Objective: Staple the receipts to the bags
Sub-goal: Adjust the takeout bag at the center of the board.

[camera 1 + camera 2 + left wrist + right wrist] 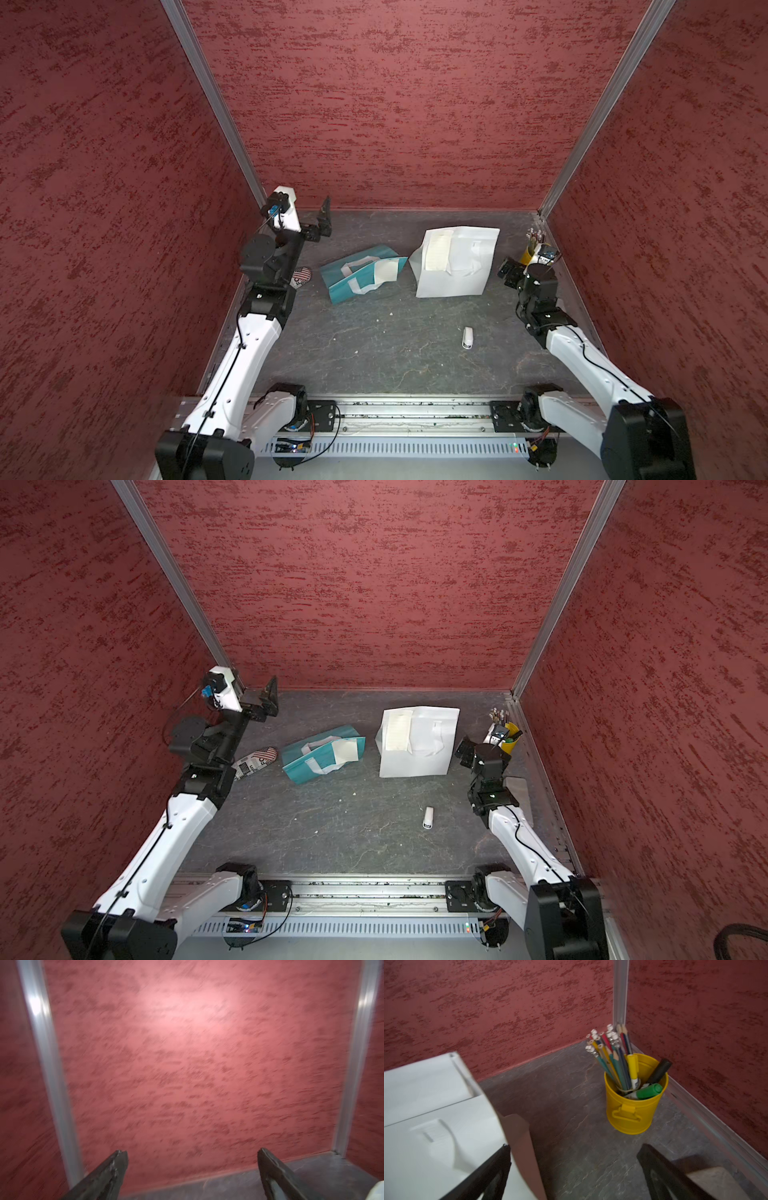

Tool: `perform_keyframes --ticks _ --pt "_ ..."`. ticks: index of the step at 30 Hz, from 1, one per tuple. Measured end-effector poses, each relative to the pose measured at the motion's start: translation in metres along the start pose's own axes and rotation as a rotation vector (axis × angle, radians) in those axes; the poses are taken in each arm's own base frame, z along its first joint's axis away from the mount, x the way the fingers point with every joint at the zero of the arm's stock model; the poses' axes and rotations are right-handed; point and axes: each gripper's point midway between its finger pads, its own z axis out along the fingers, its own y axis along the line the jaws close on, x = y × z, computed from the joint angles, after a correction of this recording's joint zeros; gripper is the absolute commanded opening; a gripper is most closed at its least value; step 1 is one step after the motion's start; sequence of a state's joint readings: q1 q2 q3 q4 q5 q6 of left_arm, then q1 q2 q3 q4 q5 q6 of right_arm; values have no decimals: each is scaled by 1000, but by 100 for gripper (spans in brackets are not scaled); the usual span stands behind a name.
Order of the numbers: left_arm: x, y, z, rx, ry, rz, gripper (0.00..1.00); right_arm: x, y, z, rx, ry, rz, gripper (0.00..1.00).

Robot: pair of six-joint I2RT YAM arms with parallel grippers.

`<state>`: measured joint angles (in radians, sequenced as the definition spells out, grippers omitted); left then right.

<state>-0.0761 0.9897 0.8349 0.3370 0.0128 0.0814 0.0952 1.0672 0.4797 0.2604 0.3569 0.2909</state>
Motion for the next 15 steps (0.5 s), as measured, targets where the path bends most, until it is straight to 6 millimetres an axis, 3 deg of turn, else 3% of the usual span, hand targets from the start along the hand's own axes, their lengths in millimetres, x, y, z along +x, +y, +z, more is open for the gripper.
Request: perform_keyframes --ticks 2,5,7,10,15 --pt "81 24 -15 -124 167 -19 100 19 -18 6 52 -30 -15 99" --pt "208 38 -54 -238 455 -53 100 37 -33 19 107 -33 -44 99" --pt "262 43 -81 -296 584 -60 100 38 -33 28 111 -49 -60 99" --pt "293 47 -90 -351 650 -44 100 35 -31 35 112 -97 -79 99" --pt "293 47 -62 -347 605 -50 100 27 -29 36 83 -185 -106 99"
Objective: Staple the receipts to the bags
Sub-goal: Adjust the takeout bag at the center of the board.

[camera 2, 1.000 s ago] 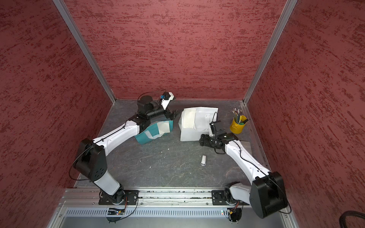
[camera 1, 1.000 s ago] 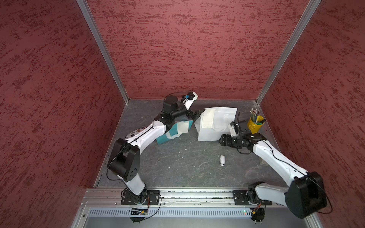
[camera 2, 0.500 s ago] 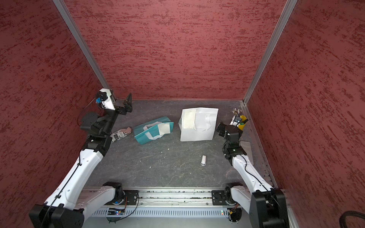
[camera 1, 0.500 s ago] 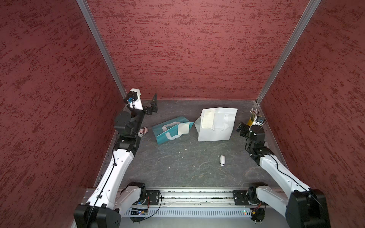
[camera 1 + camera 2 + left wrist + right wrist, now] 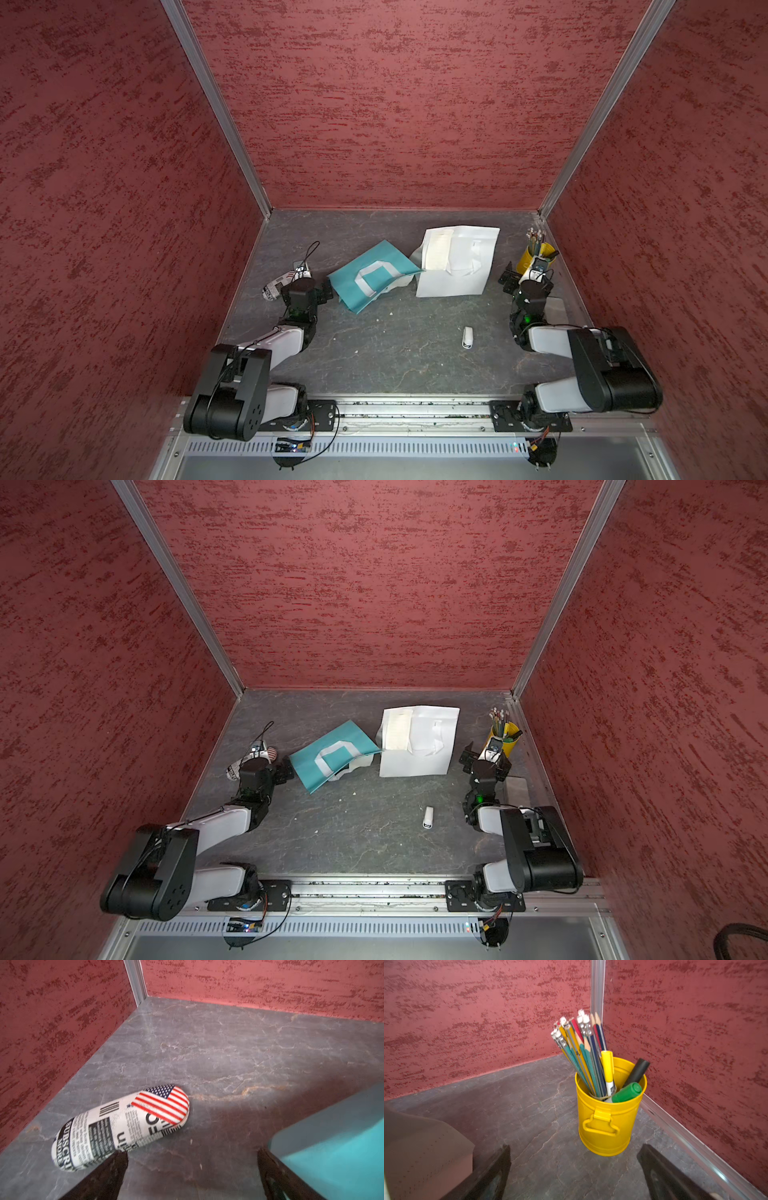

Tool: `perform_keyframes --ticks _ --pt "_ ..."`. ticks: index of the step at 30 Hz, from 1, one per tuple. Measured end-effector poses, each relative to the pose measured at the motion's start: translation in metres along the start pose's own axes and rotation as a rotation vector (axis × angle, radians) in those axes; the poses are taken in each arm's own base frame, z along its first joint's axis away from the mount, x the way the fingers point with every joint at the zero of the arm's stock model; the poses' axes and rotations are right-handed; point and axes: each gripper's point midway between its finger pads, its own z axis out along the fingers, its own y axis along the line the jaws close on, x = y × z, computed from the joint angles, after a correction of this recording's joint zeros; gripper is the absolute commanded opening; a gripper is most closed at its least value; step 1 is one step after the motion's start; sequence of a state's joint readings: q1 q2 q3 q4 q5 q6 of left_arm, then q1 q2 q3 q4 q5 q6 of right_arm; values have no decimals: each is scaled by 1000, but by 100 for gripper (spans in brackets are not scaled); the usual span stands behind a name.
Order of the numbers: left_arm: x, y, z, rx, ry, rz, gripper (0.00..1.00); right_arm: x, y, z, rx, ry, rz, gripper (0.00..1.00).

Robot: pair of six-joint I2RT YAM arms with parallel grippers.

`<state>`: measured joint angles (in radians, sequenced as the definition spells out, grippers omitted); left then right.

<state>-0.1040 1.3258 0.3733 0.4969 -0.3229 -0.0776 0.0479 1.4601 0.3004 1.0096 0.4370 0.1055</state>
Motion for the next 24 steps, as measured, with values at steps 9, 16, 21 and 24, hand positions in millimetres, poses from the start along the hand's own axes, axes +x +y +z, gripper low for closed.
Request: perform_keyframes --ticks 9,16,21,24 --pt "-31 11 -5 33 -141 -66 100 -4 3 -6 -54 -58 -10 99" --pt "-28 43 -16 17 -187 -125 100 -10 7 -6 -82 -81 -7 99" --pt "-32 32 -9 103 -210 -128 99 -10 8 -6 -92 -80 -7 99" --pt "-16 19 7 158 -194 -113 100 -10 7 -6 -92 -80 -7 99"
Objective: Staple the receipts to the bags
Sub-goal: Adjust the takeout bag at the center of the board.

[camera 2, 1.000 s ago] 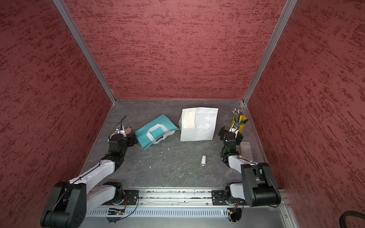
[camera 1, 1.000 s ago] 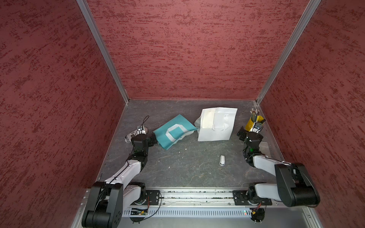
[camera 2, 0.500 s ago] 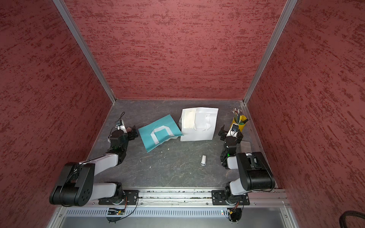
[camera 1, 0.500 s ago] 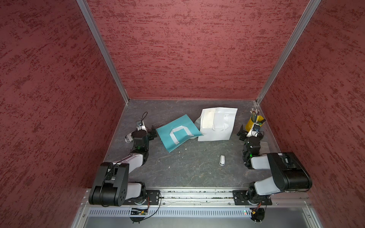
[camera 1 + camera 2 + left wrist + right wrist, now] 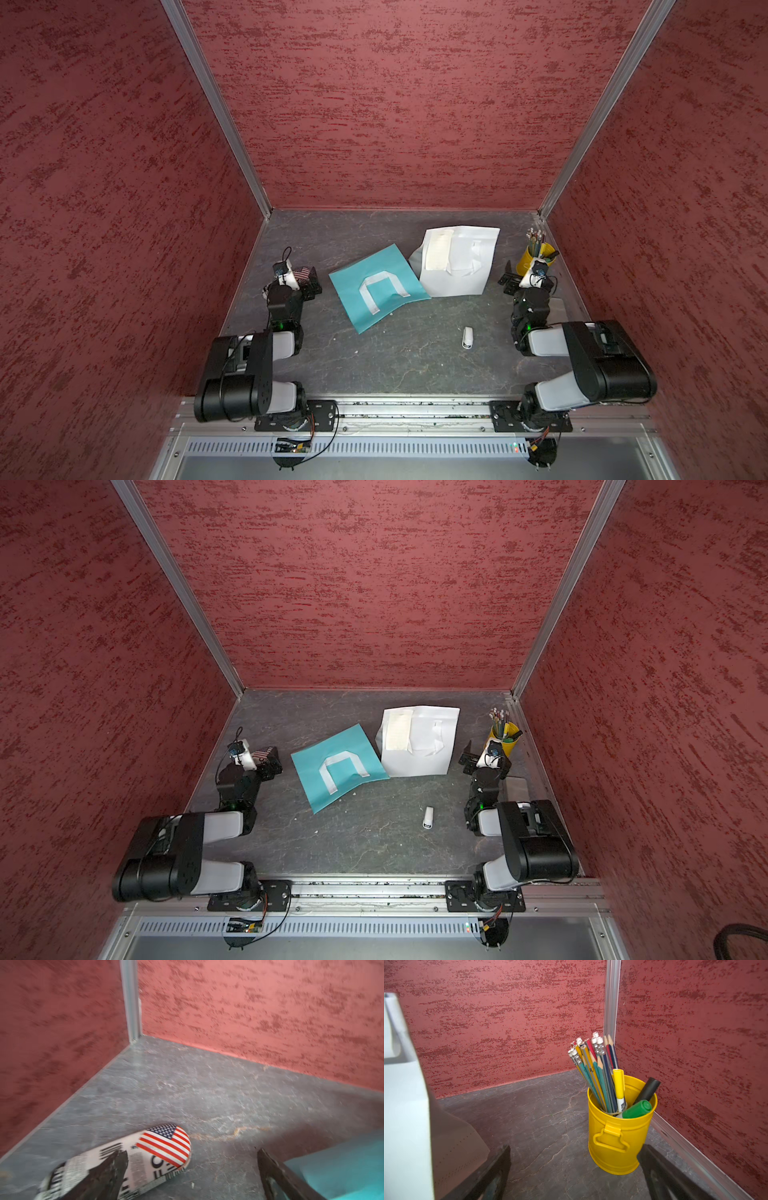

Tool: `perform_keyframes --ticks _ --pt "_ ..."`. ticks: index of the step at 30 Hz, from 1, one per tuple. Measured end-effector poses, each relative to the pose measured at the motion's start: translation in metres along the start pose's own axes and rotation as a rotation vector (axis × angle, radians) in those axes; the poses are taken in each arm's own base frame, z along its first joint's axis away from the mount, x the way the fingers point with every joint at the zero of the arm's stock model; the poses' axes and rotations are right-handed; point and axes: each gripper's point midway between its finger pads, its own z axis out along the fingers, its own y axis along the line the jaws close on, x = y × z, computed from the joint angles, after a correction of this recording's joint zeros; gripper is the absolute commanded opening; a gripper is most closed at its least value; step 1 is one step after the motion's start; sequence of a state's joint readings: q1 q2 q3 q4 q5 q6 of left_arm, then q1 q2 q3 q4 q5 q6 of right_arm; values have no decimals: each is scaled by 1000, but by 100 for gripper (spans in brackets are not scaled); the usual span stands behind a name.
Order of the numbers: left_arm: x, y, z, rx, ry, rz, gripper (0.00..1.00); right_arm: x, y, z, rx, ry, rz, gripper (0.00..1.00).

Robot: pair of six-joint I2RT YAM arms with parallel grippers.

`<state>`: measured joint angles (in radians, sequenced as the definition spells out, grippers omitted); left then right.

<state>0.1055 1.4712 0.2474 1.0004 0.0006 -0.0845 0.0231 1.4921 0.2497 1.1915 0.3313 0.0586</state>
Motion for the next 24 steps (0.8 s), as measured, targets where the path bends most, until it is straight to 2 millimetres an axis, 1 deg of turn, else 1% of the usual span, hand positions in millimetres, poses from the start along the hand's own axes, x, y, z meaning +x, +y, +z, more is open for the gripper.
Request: perform_keyframes --ticks 2,3,6,8,9,11,13,15,16,17,18,19,20,22,24 --pt "19 -2 3 14 51 6 100 0 0 0 -3 0 0 99" --pt "22 -4 2 21 59 9 100 0 1 0 -6 0 0 99" --pt "9 -10 -1 48 2 17 100 -2 6 -3 -46 -11 -12 99" --pt "-1 -13 -8 57 -35 19 100 -2 12 -12 -98 -16 -33 99" --pt "-8 -14 -14 64 -54 20 100 -5 16 -19 -129 -26 -43 99" --pt "-30 -22 -26 91 -103 36 100 -20 30 -30 -209 -60 -82 98" --pt "-68 -32 -38 120 -180 73 100 -48 52 -41 -313 -127 -156 98" --pt "-106 -37 -49 131 -261 99 100 -77 81 -54 -433 -194 -254 98" --pt "-121 -38 -54 133 -296 107 100 -91 94 -61 -483 -227 -302 99" --pt "-132 -36 -58 130 -320 109 100 -105 109 -69 -543 -260 -357 99" --pt "-138 -33 -60 123 -330 107 100 -118 124 -80 -602 -293 -420 99" --pt "-137 -31 -60 119 -325 105 100 -126 136 -88 -646 -312 -468 99" --pt "-133 -29 -58 117 -305 100 100 -132 152 -100 -708 -330 -530 99" --pt "-117 -26 -51 117 -242 84 100 -135 177 -119 -809 -343 -626 97" --pt "-99 -24 -43 112 -176 61 100 -125 206 -141 -932 -329 -723 93"
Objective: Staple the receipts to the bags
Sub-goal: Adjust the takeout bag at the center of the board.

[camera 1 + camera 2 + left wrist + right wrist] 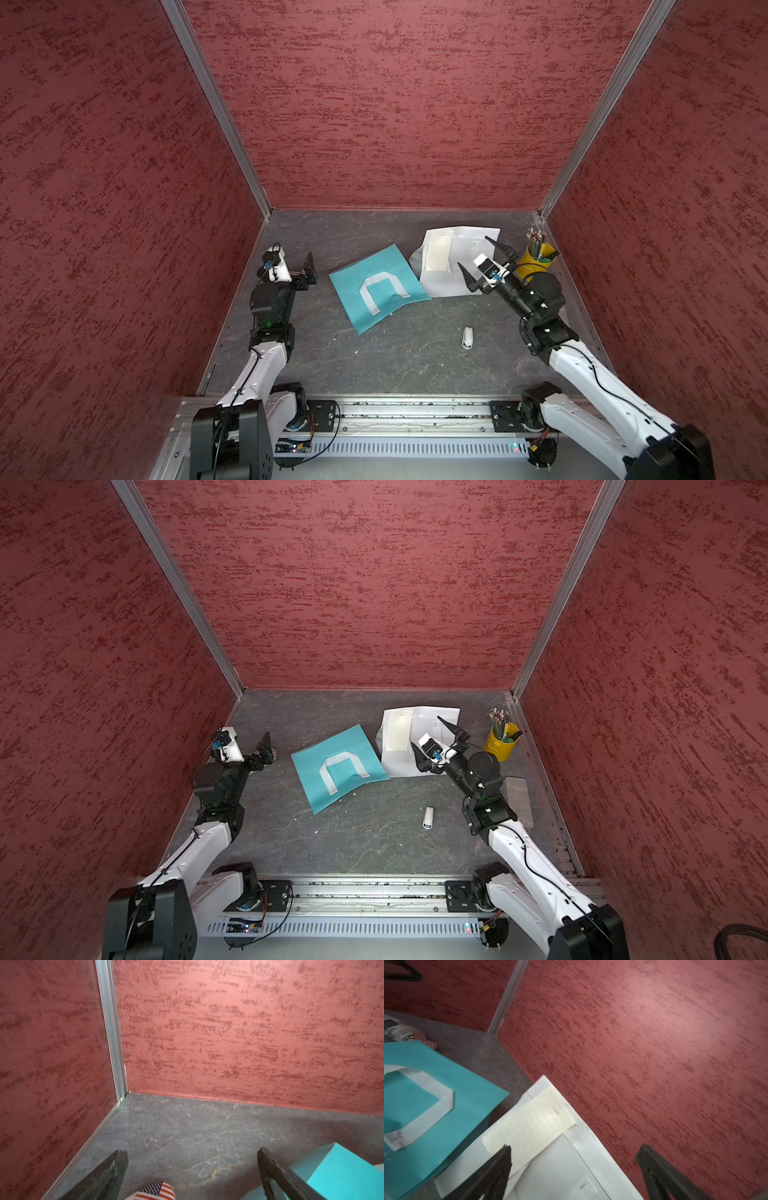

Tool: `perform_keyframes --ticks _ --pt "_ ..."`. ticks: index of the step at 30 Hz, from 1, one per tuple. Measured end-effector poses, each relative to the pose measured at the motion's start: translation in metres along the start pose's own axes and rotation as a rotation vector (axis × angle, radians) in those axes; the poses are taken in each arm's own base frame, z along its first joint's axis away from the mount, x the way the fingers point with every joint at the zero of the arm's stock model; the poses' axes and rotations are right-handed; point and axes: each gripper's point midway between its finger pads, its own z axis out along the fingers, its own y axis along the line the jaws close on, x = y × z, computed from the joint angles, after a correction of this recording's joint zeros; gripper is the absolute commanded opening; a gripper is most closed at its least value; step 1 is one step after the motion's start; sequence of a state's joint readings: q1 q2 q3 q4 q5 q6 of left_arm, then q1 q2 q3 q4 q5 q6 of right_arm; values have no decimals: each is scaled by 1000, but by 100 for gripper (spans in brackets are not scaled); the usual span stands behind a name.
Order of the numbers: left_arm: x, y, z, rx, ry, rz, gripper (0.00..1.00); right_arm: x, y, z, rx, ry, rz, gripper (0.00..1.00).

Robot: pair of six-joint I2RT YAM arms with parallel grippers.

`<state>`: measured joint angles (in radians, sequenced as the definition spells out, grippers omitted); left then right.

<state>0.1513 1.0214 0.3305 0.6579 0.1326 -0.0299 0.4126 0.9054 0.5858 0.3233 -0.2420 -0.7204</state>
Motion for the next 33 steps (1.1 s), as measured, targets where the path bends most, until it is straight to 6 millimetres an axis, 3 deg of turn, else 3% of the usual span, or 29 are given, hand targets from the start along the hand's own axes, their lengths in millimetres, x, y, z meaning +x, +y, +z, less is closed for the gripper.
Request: perform_keyframes --ticks 4,8,10,12,15,17,21,27,33 --pt "22 4 3 -18 80 -34 100 -2 76 17 -278 61 -92 88" --pt "33 8 2 -40 128 -56 100 28 149 18 -512 174 -145 79" --pt "36 8 2 -43 142 -64 100 44 169 17 -573 229 -147 73" --pt "37 9 3 -44 149 -71 100 57 181 20 -606 279 -150 60" --pt "39 9 4 -46 159 -80 100 67 187 35 -622 336 -155 38" --pt "41 10 5 -48 166 -88 100 64 185 50 -618 347 -155 29" --pt "45 10 5 -50 176 -93 100 52 177 67 -594 330 -167 1" --pt "45 10 5 -49 182 -94 100 26 160 79 -613 336 -155 0" --pt "42 12 5 -55 181 -95 100 -24 133 126 -706 378 -52 0"
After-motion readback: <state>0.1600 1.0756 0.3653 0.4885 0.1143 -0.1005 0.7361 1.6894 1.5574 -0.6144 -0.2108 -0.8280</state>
